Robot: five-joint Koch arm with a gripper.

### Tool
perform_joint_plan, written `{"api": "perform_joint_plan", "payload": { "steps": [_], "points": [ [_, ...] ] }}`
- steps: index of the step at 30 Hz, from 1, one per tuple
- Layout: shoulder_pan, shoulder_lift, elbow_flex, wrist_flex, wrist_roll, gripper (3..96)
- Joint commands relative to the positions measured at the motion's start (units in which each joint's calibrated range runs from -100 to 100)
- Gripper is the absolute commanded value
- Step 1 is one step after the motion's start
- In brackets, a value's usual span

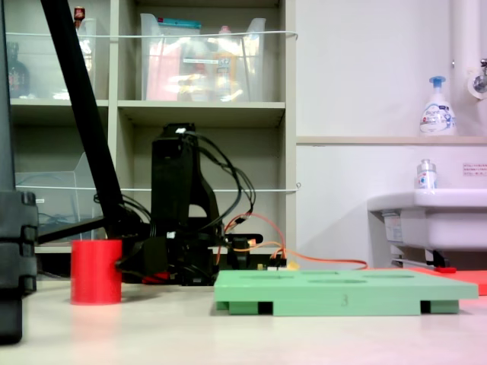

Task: Put the cylinder block into the corresponding hole

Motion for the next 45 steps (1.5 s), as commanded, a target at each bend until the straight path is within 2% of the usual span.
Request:
{"api": "perform_joint_plan", "payload": {
  "steps": [1, 5, 11, 17, 22, 45],
  "points": [
    [0.1, -0.1, -1.5, 6.1, 0.3, 44.0],
    [0.2, -0.1, -3.1, 6.1, 0.3, 40.7],
    [0.2, -0.1, -3.3, 6.1, 0.3, 41.9],
    [0.2, -0.1, -0.6, 6.1, 0.3, 71.8],
    [0.2, 4.8, 5.0, 6.1, 0.3, 86.9],
    [0.5, 17.2, 29.2, -3.3, 0.4, 86.2]
  ]
}}
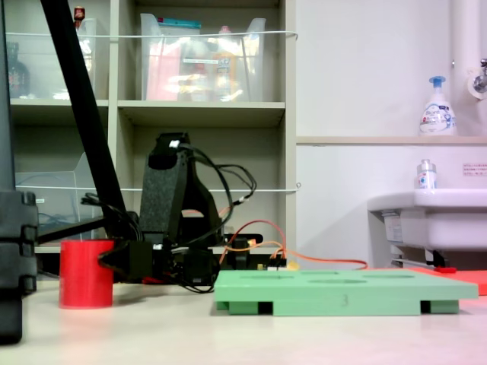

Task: Put the cylinder block into the corresponding hole

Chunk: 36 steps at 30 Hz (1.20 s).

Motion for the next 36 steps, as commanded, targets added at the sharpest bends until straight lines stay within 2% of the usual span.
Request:
{"api": "perform_joint_plan", "payload": {
  "steps": [1, 4, 7, 9, 12, 14, 22, 30, 36],
  "points": [
    [0.0, -0.5, 2.2, -0.3, 0.4, 84.6],
    [0.0, -0.3, 2.1, -0.3, 0.4, 72.6],
    [-0.3, -0.6, 1.9, 0.0, 0.4, 48.9],
    [-0.5, -1.3, 1.7, 0.2, 0.4, 43.3],
    [-0.5, -2.0, 0.7, 0.8, 0.5, 42.9],
    [-0.6, -2.7, -0.4, 1.5, 0.5, 38.7],
    [-0.3, -11.2, -4.4, 1.0, 0.6, 38.5],
    [4.3, -65.0, -7.7, -29.7, 0.6, 38.5],
    [12.7, -92.5, -4.3, -48.6, 0.6, 38.5]
  ]
}}
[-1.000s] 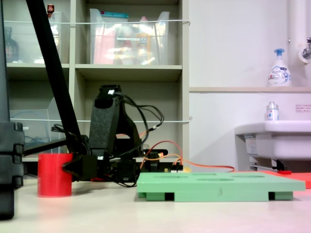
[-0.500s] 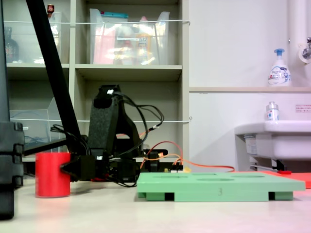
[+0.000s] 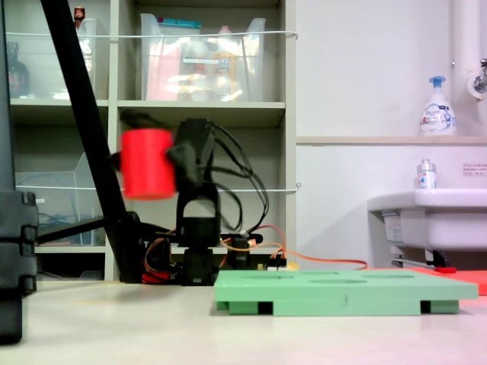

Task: Put the cylinder block into the corresponding hole

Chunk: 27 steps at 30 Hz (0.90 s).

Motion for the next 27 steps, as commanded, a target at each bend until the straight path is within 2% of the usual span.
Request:
{"api": "perform_joint_plan", "payload": {
  "steps": [1, 7, 14, 27],
  "points": [
    [5.8, -13.0, 5.3, -5.1, 0.2, 38.5],
    [17.0, -12.4, 5.1, -5.2, -2.3, 38.8],
    [26.0, 7.9, 5.8, 0.9, -4.7, 38.7],
    [27.1, 40.0, 20.9, 5.4, -5.1, 38.7]
  ]
}}
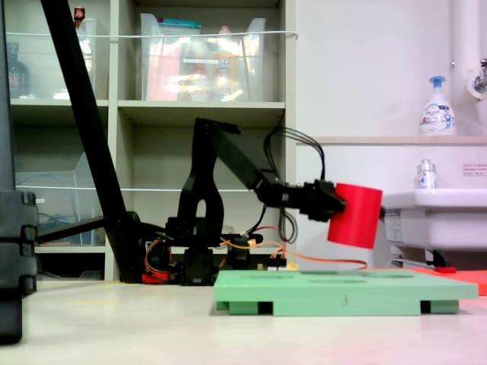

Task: Put the cylinder block into the corresponding hole

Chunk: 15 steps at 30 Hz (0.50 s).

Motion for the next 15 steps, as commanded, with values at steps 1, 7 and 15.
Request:
{"api": "perform_joint_plan", "payload": {
  "steps": [1, 7, 15],
  "points": [
    [0.7, 8.2, 10.5, 9.1, -1.0, 38.7],
    [1.7, 19.4, 19.0, 8.1, -1.1, 38.8],
    [1.2, 21.2, 17.2, 8.3, -1.4, 38.8]
  ]
}}
